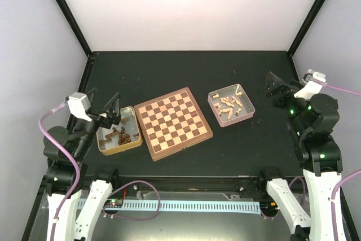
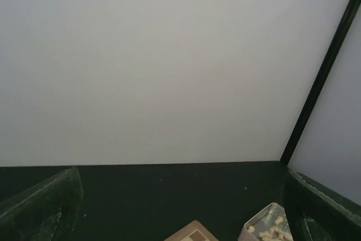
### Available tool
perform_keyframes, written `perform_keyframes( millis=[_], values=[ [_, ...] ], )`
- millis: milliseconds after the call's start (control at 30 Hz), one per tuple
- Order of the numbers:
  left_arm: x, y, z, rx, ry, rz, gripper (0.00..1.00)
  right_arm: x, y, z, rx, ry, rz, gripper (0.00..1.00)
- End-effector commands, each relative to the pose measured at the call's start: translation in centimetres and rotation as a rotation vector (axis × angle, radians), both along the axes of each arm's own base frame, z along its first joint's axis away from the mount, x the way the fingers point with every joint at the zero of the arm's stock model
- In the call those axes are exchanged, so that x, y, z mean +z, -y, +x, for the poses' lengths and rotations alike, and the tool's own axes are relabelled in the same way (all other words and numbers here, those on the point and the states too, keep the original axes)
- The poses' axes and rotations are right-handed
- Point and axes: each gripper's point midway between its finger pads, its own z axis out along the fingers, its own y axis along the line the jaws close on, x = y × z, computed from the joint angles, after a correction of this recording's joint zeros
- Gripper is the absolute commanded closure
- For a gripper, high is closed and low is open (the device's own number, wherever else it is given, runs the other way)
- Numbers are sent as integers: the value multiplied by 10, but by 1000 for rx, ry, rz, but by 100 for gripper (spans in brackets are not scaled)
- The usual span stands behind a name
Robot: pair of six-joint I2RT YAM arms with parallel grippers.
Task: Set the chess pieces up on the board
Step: Pick up the chess piece from the storage box.
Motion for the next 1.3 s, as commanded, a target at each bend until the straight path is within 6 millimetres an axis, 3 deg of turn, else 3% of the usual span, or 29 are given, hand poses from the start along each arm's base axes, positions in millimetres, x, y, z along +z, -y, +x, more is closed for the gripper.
perform_keyframes(
  millis=[0, 233, 367, 567, 633, 800, 967, 1033, 1267],
  values=[
    [26, 14, -9, -101, 99, -20, 2, 9, -18, -8, 120, -22, 75, 2],
    [38, 24, -16, -172, 143, -37, 1, 10, -42, -6, 267, -80, 122, 1],
    [30, 27, -11, -199, 133, -54, 1, -10, -48, 7, 304, -139, 123, 0],
    [14, 22, 1, -163, 95, -88, 1, -91, -55, 39, 332, -308, 130, 1],
    [8, 18, 6, -134, 73, -93, 1, -122, -51, 55, 305, -386, 129, 6],
    [-4, 15, 21, -105, 31, -53, 1, -192, -49, 93, 262, -607, 104, 31],
    [-7, 15, 35, -96, 40, -15, 1, -242, -61, 117, 241, -767, 14, 57],
    [-5, 14, 40, -84, 49, -6, 1, -261, -65, 123, 229, -828, -28, 63],
    [-10, 9, 50, -50, 44, -7, 1, -309, -84, 121, 210, -985, -230, 55]
  ],
)
